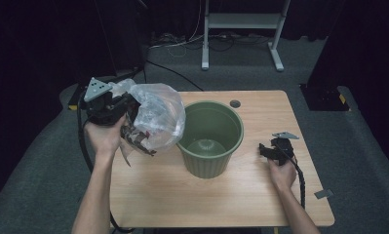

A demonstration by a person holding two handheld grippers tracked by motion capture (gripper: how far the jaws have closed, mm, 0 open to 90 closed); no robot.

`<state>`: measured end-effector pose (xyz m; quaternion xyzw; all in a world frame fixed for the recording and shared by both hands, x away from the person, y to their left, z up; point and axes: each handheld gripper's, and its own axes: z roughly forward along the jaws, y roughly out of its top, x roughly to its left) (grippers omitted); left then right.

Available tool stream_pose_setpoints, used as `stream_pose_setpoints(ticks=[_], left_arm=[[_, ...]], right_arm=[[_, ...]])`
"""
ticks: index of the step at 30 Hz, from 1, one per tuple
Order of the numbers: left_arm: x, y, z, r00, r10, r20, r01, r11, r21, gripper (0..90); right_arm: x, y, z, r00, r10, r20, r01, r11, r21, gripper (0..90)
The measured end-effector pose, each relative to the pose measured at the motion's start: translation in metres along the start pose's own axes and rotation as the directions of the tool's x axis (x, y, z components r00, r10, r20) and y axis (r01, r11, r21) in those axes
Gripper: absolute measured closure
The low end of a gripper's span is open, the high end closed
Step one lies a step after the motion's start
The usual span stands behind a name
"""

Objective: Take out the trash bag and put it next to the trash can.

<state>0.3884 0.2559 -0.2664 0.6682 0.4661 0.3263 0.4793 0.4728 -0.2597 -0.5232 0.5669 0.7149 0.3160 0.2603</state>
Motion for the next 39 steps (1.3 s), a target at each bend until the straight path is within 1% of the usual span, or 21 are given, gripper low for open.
stream_pose_setpoints(ticks=[4,7,11,12,16,19,20,21,25,26,27,28,29,30,31,32,33,34,35,37,39], left_arm=[[0.006,-0.009,0.001,0.9988,0.010,-0.048,-0.009,0.9998,0.016,90.0],[0.012,-0.020,0.003,0.9950,0.021,-0.098,-0.017,0.9990,0.041,90.0],[0.022,-0.045,0.014,0.9909,-0.012,-0.134,0.023,0.9964,0.082,90.0],[0.024,-0.053,0.019,0.9900,-0.029,-0.138,0.043,0.9946,0.095,90.0],[0.025,-0.091,0.045,0.9852,-0.062,-0.159,0.088,0.9835,0.158,90.0],[0.023,-0.117,0.064,0.9806,-0.095,-0.172,0.127,0.9743,0.186,89.9],[0.023,-0.117,0.064,0.9806,-0.095,-0.172,0.127,0.9743,0.186,89.9],[0.021,-0.131,0.075,0.9769,-0.108,-0.184,0.145,0.9693,0.199,89.9],[0.012,-0.156,0.097,0.9739,-0.089,-0.209,0.140,0.9591,0.246,89.6],[0.010,-0.161,0.102,0.9746,-0.074,-0.212,0.130,0.9564,0.262,89.5],[0.007,-0.167,0.106,0.9745,-0.057,-0.217,0.117,0.9546,0.274,89.1],[0.007,-0.167,0.106,0.9745,-0.057,-0.217,0.117,0.9546,0.274,88.2],[0.001,-0.179,0.116,0.9739,-0.018,-0.226,0.089,0.9476,0.307,86.7],[-0.001,-0.185,0.121,0.9732,-0.002,-0.230,0.079,0.9418,0.327,85.5],[-0.004,-0.190,0.125,0.9717,0.010,-0.236,0.072,0.9394,0.335,83.7],[-0.005,-0.195,0.129,0.9690,0.023,-0.246,0.067,0.9342,0.350,82.1],[-0.006,-0.200,0.133,0.9690,0.029,-0.245,0.065,0.9284,0.366,80.3],[-0.007,-0.203,0.136,0.9684,0.032,-0.247,0.068,0.9204,0.385,78.4],[-0.008,-0.206,0.138,0.9664,0.029,-0.255,0.074,0.9200,0.385,74.1],[-0.008,-0.209,0.139,0.9623,0.019,-0.271,0.085,0.9264,0.367,67.7],[-0.007,-0.213,0.140,0.9601,-0.002,-0.280,0.109,0.9245,0.365,61.1]], right_arm=[[0.000,0.000,0.000,1.0000,0.000,0.000,0.000,1.000,0.000,29.2],[0.000,0.000,0.000,1.0000,0.000,-0.001,0.000,1.000,0.000,29.2],[0.000,0.000,0.000,1.0000,-0.002,-0.001,0.002,1.000,-0.001,29.2],[0.000,0.000,0.000,1.0000,-0.002,-0.001,0.002,1.000,-0.001,29.2],[0.000,0.000,0.000,1.0000,-0.002,-0.001,0.002,1.000,0.000,29.2],[0.000,0.000,0.000,1.0000,-0.004,-0.003,0.004,1.000,-0.002,29.2],[0.000,0.000,0.000,1.0000,-0.005,-0.003,0.005,1.000,-0.002,29.2],[0.000,0.000,0.000,1.0000,-0.005,-0.004,0.005,1.000,-0.002,29.2],[0.001,0.000,0.000,1.0000,-0.006,-0.005,0.006,1.000,-0.002,29.2],[0.001,0.000,0.000,1.0000,-0.006,-0.005,0.006,1.000,-0.002,29.2],[0.001,0.000,0.000,1.0000,-0.006,-0.005,0.006,1.000,-0.002,29.2],[0.001,0.000,0.000,1.0000,-0.006,-0.005,0.006,1.000,-0.002,29.2],[0.001,0.000,0.000,1.0000,-0.006,-0.006,0.006,1.000,-0.001,29.2],[0.001,0.000,0.000,1.0000,-0.007,-0.006,0.007,1.000,-0.001,29.2],[0.001,0.000,0.000,1.0000,-0.007,-0.006,0.007,1.000,-0.001,29.2],[0.001,0.000,0.000,0.9999,-0.009,-0.006,0.009,1.000,-0.002,29.1],[0.001,0.000,0.000,0.9999,-0.010,-0.007,0.010,1.000,-0.002,29.2],[0.001,0.000,0.000,0.9999,-0.010,-0.007,0.010,1.000,-0.002,29.2],[0.001,0.000,0.000,0.9999,-0.010,-0.007,0.010,1.000,-0.002,29.2],[0.001,0.000,0.000,0.9999,-0.010,-0.007,0.010,1.000,-0.002,29.2],[0.001,0.000,0.000,0.9999,-0.010,-0.007,0.010,1.000,-0.002,29.1]])
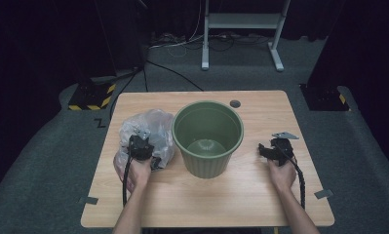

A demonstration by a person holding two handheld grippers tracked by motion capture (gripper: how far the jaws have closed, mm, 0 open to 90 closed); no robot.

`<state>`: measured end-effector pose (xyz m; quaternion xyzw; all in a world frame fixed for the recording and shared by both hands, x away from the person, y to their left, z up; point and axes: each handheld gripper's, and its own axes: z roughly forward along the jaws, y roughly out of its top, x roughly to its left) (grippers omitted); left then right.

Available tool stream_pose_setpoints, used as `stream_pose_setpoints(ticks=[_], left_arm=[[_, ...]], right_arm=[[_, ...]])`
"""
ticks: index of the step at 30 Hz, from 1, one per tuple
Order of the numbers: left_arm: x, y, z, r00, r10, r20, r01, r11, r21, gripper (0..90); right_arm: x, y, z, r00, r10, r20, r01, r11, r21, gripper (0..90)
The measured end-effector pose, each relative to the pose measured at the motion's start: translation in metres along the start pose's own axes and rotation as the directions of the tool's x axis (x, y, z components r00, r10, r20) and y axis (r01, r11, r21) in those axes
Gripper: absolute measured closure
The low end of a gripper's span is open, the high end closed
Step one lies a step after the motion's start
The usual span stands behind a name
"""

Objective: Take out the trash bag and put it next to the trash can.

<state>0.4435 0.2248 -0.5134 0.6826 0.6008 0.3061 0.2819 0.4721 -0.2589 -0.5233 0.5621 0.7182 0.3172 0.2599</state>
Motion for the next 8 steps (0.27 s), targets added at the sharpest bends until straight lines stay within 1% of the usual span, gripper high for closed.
stream_pose_setpoints(ticks=[2,4,5,6,8], left_arm=[[0.0016,-0.0046,0.0023,0.9998,-0.017,-0.007,0.017,0.9998,-0.008,55.3],[0.0034,-0.0069,0.0047,0.9993,-0.038,0.000,0.038,0.9993,0.007,52.5],[0.0034,-0.0069,0.0047,0.9993,-0.038,0.000,0.038,0.9993,0.007,51.6],[0.0034,-0.0099,0.0061,0.9980,-0.063,0.004,0.063,0.9979,-0.015,51.0],[0.0045,-0.0109,0.0068,0.9967,-0.081,0.005,0.081,0.9966,-0.013,50.0]], right_arm=[[0.0000,0.0000,0.0000,1.0000,0.001,0.000,-0.001,1.000,0.000,29.2],[0.0000,0.0000,0.0000,1.0000,0.000,0.000,0.000,1.000,0.000,29.2],[0.0000,0.0000,0.0000,1.0000,0.001,0.000,-0.001,1.000,0.000,29.1],[0.0000,0.0000,0.0000,1.0000,0.001,0.000,-0.001,1.000,0.000,29.1],[0.0000,0.0000,0.0000,1.0000,0.001,0.000,-0.001,1.000,0.000,29.1]])
